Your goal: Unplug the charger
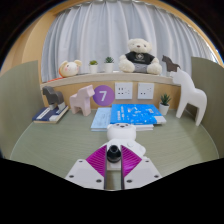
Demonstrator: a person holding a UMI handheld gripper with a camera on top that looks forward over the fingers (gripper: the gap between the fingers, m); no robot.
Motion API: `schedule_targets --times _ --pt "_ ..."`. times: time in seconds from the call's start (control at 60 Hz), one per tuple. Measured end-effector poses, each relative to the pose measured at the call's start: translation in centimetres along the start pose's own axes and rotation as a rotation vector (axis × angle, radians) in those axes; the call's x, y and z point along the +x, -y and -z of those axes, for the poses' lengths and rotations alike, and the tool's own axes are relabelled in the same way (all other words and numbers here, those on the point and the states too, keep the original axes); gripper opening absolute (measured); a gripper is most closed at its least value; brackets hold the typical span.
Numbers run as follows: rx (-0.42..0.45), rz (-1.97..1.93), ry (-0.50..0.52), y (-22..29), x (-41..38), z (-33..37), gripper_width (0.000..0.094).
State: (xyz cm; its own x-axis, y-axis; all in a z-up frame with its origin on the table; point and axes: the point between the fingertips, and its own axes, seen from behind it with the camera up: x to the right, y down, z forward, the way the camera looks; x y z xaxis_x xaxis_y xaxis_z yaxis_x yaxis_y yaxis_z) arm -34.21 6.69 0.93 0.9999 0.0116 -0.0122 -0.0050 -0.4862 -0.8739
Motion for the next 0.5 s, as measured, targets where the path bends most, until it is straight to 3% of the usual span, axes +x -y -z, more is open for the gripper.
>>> schedule_targets --times 0.167,0.4,0.5 --pt "0.015 0.039 -0.008 -0.1 0.4 0.0 0.0053" --pt "-0.03 -0.044 -0.023 -0.1 0.4 -0.2 0.0034" --pt "-0.107 -0.093 0.031 1.9 0.5 0.5 0.0019"
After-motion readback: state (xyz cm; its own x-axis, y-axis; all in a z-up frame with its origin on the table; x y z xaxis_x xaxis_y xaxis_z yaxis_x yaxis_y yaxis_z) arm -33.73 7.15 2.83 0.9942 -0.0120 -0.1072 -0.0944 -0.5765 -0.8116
